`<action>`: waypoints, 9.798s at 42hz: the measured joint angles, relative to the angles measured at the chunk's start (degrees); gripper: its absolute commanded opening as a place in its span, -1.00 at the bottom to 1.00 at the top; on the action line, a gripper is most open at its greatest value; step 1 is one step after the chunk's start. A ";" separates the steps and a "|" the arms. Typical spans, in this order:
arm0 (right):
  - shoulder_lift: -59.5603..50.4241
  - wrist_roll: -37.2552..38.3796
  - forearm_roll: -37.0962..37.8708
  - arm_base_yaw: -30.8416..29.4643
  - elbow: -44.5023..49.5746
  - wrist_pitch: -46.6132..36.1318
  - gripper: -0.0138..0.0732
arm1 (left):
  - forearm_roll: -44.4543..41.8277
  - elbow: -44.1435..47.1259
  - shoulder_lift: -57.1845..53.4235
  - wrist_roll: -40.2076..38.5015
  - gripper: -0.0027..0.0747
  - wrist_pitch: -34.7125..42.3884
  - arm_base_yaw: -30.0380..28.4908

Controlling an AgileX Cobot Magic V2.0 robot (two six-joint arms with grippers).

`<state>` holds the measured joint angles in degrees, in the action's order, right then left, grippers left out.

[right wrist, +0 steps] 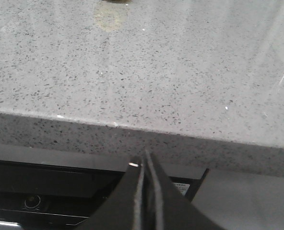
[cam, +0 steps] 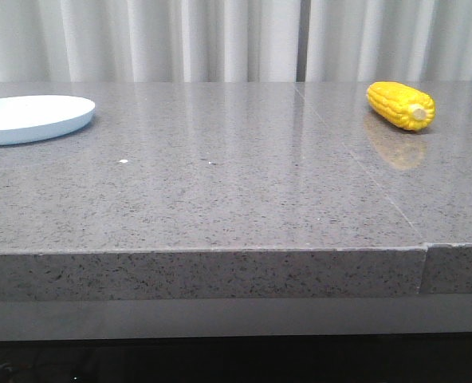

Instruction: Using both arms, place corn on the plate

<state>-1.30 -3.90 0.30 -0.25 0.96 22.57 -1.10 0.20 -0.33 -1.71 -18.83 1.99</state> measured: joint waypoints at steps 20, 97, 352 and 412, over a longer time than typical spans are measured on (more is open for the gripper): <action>0.00 0.00 0.20 0.00 0.00 0.00 -0.83 | -0.29 0.00 0.00 0.00 -0.98 0.00 0.00; 10.24 1.35 -8.16 0.00 -25.12 7.70 -0.83 | -2.65 -34.70 15.61 0.00 -0.98 -10.69 0.00; 35.24 0.01 -8.16 0.00 -41.41 21.31 0.54 | 24.23 -93.34 109.29 5.97 -0.10 -28.21 12.51; 35.24 -0.23 -8.16 0.00 -41.41 21.36 0.54 | 5.34 -51.45 52.19 5.97 0.23 -20.60 34.68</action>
<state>33.94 -4.13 -7.86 -0.25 -40.45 43.93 4.25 -51.25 51.86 4.26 -39.43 36.67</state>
